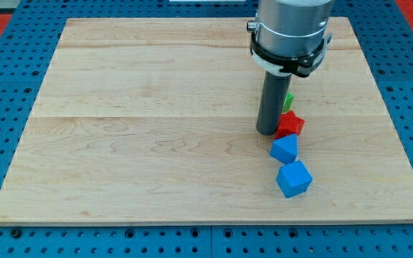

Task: Move your arm to the bottom right corner of the board

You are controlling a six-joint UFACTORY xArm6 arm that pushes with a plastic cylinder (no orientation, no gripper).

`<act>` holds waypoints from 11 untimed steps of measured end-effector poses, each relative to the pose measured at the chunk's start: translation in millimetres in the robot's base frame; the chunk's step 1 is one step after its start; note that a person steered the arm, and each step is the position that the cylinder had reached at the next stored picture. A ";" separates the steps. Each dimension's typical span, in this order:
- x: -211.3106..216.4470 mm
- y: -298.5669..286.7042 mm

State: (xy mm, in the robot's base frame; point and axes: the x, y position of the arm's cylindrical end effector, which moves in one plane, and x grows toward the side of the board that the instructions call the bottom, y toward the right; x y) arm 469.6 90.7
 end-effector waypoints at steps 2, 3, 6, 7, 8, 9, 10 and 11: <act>-8.0 -69.1; -22.0 -102.5; 115.9 -105.2; 148.3 -23.1; 148.2 70.2; 147.6 142.8; 147.2 182.2; 121.9 203.3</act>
